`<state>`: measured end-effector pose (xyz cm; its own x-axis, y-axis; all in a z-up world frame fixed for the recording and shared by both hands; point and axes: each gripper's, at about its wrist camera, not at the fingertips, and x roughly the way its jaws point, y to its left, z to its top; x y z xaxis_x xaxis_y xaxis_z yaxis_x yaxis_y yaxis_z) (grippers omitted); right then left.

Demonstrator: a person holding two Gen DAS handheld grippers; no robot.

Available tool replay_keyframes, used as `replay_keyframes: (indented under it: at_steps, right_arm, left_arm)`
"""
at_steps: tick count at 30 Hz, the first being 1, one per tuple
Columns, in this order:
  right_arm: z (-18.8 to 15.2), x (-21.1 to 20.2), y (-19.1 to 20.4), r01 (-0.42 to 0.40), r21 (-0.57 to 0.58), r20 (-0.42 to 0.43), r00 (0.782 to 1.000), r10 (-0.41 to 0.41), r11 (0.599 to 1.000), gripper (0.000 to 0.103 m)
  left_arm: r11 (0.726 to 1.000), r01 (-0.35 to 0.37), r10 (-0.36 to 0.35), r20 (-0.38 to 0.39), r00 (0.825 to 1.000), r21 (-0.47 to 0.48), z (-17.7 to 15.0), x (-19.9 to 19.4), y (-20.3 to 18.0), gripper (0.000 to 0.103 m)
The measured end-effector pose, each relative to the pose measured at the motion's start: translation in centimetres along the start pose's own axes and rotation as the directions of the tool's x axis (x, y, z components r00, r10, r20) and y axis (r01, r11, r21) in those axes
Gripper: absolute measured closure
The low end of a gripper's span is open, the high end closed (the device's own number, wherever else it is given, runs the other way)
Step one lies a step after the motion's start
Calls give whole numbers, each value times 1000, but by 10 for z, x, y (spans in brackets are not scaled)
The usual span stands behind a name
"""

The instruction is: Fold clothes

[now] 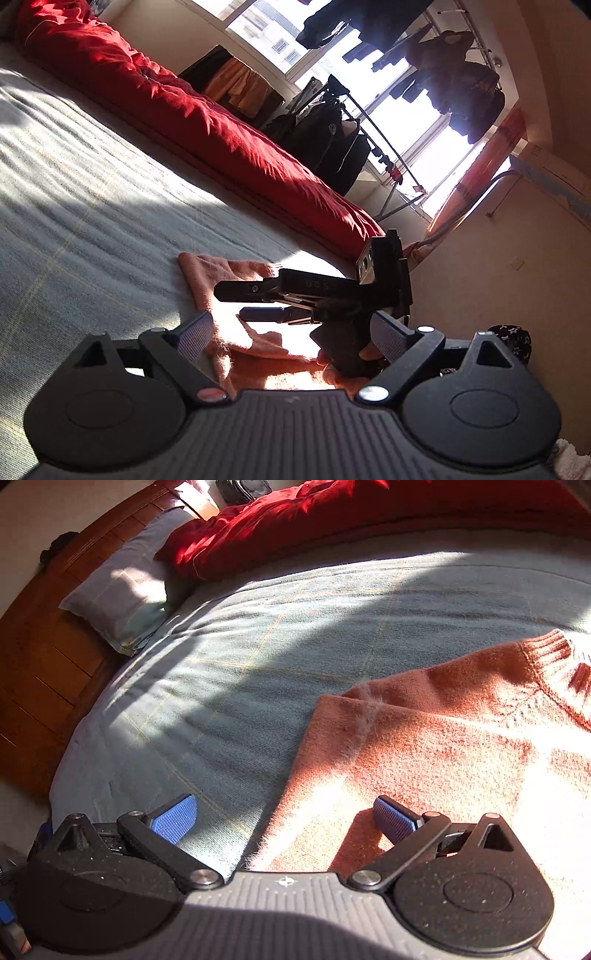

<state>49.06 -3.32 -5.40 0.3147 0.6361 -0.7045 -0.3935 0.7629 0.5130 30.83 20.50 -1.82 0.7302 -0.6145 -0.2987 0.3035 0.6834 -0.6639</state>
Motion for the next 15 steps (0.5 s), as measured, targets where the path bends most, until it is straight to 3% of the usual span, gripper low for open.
replay_keyframes:
  at_steps: [8, 11, 14, 15]
  right_arm:
    - [-6, -61, -43, 62, 113, 53, 996, -68, 992, 0]
    - [-19, -74, -69, 99, 175, 43, 993, -108, 980, 0]
    - [-31, -91, -87, 106, 213, 68, 990, -123, 971, 0]
    - [-33, -97, -90, 115, 221, 83, 987, -137, 969, 0]
  left_arm:
    - [996, 83, -81, -121, 989, 17, -12, 47, -15, 9]
    - [993, 106, -112, -191, 975, -43, -17, 71, -10, 9]
    - [995, 79, -92, -266, 960, -58, -27, 92, -3, 9]
    - [997, 40, -57, -293, 954, -62, -30, 99, 1, 9]
